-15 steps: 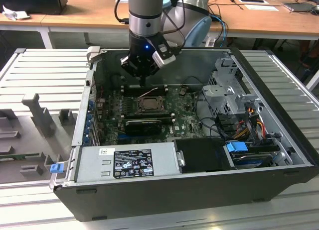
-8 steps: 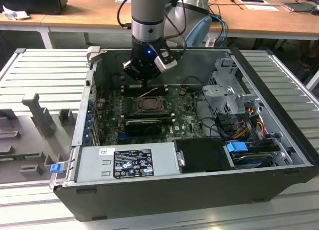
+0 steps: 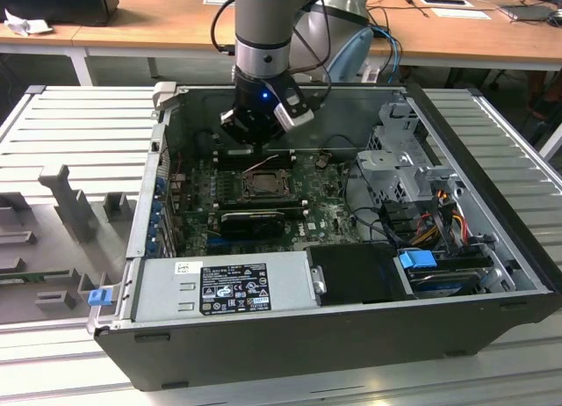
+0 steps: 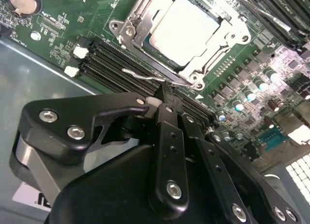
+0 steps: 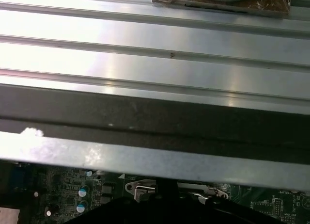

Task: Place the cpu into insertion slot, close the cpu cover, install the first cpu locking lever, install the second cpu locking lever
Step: 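Install the first cpu locking lever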

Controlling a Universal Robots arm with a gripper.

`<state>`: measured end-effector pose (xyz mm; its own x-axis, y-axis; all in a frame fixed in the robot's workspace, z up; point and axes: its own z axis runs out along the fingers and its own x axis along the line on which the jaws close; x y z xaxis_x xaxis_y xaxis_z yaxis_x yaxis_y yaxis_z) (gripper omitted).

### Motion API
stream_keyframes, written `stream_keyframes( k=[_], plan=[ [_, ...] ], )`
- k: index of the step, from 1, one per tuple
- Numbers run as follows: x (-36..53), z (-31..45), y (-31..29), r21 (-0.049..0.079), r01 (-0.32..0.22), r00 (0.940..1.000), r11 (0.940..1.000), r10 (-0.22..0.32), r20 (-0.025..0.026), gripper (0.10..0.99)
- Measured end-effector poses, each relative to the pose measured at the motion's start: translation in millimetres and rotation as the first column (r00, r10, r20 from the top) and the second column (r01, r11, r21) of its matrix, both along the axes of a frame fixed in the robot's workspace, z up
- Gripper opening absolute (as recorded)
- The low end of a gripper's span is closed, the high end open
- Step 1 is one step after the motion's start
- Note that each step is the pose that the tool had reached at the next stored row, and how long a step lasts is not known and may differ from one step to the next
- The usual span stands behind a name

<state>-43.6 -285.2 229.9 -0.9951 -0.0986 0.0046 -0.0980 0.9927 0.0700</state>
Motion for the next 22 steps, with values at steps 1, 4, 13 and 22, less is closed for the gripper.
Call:
stream_keyframes(
  k=[1, 4, 13, 22],
  plan=[
    [1.6, -0.1, 0.5, 0.000, 0.000, 1.0000, 1.0000, 0.000, 0.0001, 0.106],
    [6.8, -0.6, 1.6, 0.000, 0.000, 1.0000, 1.0000, 0.000, 0.0000, 0.106],
    [22.2, -6.1, 3.9, 0.000, 0.000, 1.0000, 1.0000, 0.000, 0.0000, 0.106],
    [27.0, -17.8, 3.9, 0.000, 0.000, 1.0000, 1.0000, 0.000, 0.0001, 0.106]
  ],
)
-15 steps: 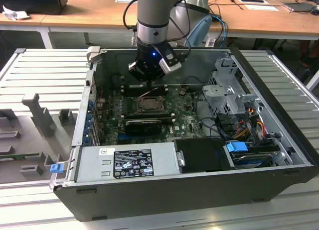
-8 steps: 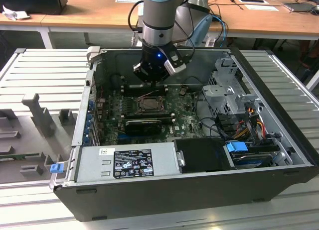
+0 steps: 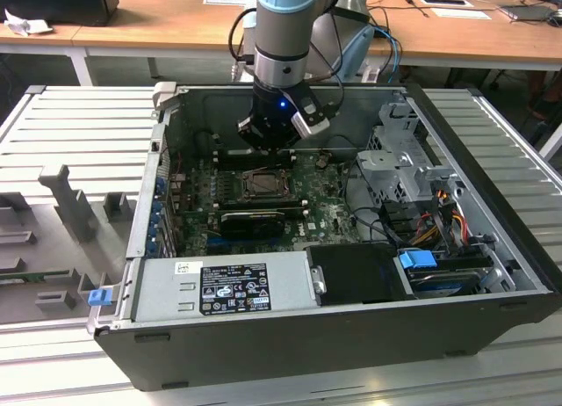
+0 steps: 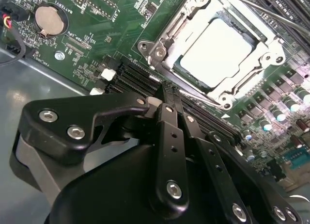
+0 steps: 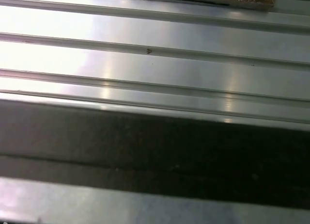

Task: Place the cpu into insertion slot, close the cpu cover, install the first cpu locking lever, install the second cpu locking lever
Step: 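Install the first cpu locking lever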

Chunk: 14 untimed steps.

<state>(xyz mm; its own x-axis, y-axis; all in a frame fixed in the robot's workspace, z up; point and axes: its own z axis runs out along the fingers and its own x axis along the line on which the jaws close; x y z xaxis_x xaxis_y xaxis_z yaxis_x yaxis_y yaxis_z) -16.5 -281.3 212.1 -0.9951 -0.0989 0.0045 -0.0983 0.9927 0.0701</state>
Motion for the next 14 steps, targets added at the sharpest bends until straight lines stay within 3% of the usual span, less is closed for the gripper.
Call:
stream_keyframes(
  k=[14],
  plan=[
    [1.7, -8.2, -0.1, -0.007, 0.000, 1.0000, 1.0000, 0.000, -0.0003, 0.106]
  ],
)
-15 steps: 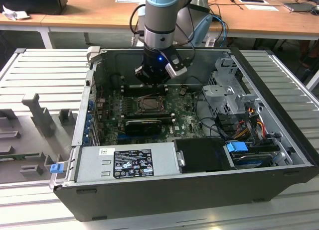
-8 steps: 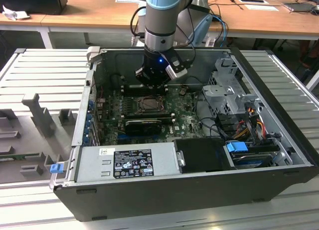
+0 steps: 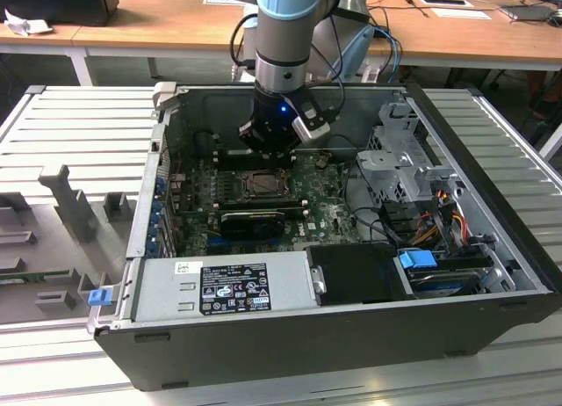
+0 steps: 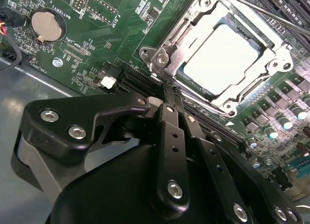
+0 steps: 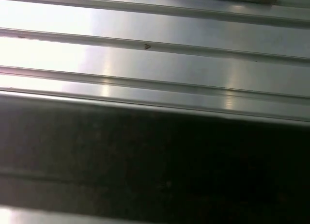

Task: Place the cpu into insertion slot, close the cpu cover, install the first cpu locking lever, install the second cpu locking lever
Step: 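Install the first cpu locking lever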

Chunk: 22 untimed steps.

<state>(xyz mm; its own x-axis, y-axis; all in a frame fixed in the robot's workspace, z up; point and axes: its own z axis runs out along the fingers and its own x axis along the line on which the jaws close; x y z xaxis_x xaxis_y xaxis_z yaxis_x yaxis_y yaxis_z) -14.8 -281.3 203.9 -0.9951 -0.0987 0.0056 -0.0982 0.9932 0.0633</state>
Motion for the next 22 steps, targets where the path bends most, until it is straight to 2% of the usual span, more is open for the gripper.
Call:
stream_keyframes(
  k=[5, 15, 20, 22],
  plan=[
    [0.1, -0.6, -0.1, -0.003, 0.000, 1.0000, 1.0000, 0.000, 0.0003, 0.106],
    [0.1, -1.6, -1.0, 0.000, 0.000, 1.0000, 1.0000, 0.000, 0.0002, 0.106],
    [0.2, 10.0, -1.0, 0.000, 0.000, 1.0000, 1.0000, 0.000, 0.0002, 0.106],
    [0.2, 10.8, -1.7, 0.001, 0.000, 1.0000, 1.0000, 0.000, 0.0003, 0.106]
  ],
)
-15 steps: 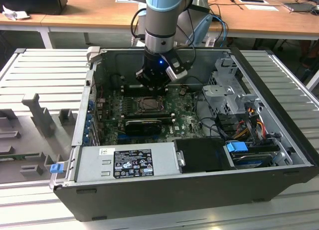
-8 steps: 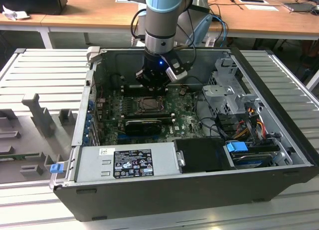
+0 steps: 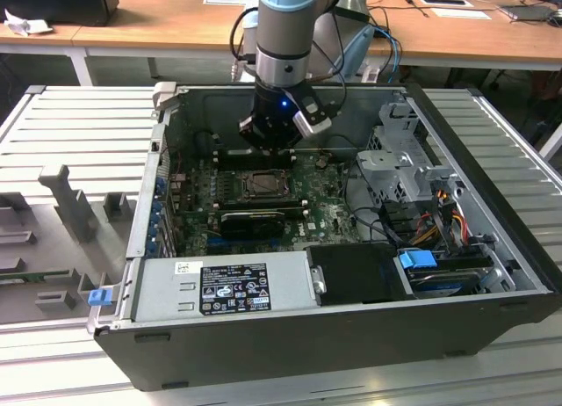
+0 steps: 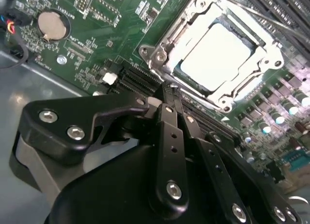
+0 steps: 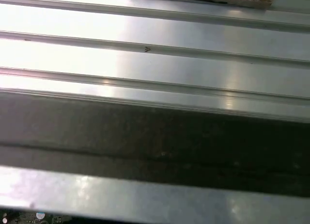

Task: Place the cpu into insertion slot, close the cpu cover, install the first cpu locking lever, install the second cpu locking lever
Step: 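Install the first cpu locking lever, then install the second cpu locking lever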

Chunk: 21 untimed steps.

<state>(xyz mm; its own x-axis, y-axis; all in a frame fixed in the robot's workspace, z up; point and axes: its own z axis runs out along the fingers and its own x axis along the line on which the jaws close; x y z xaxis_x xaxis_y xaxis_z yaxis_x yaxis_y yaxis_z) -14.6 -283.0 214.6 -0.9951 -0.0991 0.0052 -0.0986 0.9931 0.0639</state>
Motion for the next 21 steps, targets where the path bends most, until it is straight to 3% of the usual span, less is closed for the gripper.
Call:
stream_keyframes(
  k=[14, 15, 17, 21],
  plan=[
    [-0.1, 0.1, -6.9, 0.000, 0.000, 1.0000, 1.0000, 0.000, -0.0001, 0.106],
    [-0.1, 1.2, -7.4, 0.000, 0.000, 1.0000, 1.0000, 0.000, -0.0002, 0.106],
    [-0.1, 14.4, -7.4, 0.000, 0.000, 1.0000, 1.0000, 0.000, 0.0000, 0.106],
    [0.0, 19.8, -7.8, 0.000, 0.000, 1.0000, 1.0000, 0.000, 0.0000, 0.106]
  ],
)
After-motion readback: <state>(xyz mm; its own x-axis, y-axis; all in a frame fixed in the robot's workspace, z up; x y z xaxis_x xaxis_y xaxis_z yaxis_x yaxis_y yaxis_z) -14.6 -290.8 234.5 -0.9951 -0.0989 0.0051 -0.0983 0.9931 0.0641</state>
